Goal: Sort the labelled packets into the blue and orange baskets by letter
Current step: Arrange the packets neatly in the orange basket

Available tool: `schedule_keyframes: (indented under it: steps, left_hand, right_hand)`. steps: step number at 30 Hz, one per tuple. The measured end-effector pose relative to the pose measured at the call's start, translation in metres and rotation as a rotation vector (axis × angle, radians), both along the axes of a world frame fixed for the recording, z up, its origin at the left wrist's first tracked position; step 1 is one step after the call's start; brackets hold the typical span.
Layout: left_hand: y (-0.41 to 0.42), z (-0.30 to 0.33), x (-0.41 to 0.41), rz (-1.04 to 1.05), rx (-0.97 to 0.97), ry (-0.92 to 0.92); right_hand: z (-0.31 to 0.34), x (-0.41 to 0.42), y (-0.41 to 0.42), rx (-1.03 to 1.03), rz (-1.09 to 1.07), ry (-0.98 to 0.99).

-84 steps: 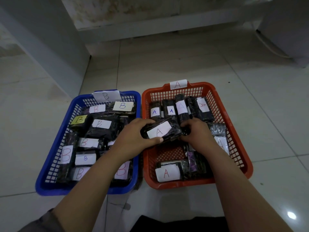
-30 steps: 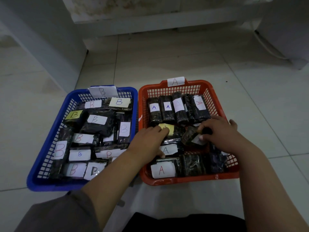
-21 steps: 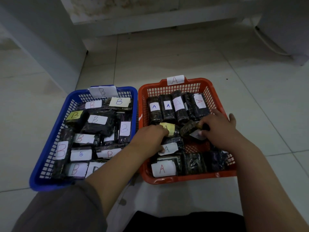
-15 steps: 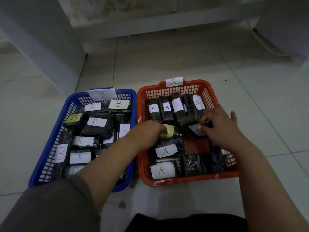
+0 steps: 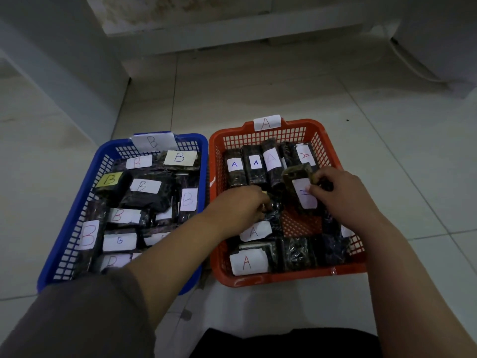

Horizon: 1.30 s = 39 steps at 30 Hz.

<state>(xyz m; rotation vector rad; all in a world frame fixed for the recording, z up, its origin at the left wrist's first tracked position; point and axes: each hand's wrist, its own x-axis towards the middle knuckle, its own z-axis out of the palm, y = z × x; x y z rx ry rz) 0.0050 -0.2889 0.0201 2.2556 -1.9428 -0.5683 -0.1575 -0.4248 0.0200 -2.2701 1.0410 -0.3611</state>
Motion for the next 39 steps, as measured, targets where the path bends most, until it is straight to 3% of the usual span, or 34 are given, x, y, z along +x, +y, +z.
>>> schedule_keyframes:
  steps: [2, 7, 10, 14, 19, 34, 39]
  left_hand:
    - [0.009, 0.004, -0.011, 0.006, -0.002, 0.130]
    - [0.023, 0.001, -0.013, -0.018, 0.454, 0.203]
    - [0.032, 0.003, -0.012, -0.035, 0.469, 0.292]
    - [0.038, 0.005, -0.019, -0.065, 0.477, 0.239]
    - [0.037, 0.006, -0.016, -0.061, 0.501, 0.234]
    - [0.037, 0.002, -0.020, -0.031, 0.447, 0.187]
    - [0.037, 0.010, -0.014, -0.001, 0.430, 0.260]
  right_hand:
    - [0.000, -0.001, -0.002, 0.002, -0.004, -0.009]
    - [0.000, -0.004, 0.000, 0.004, 0.007, 0.032]
    - [0.002, -0.006, 0.003, -0.070, 0.002, 0.123]
    - [0.010, -0.003, 0.008, -0.115, 0.014, 0.058]
    - [0.012, -0.007, 0.007, -0.001, 0.011, -0.099]
    - [-0.002, -0.006, 0.002, 0.040, 0.051, -0.092]
    - [0.001, -0.005, 0.004, 0.039, 0.071, -0.059]
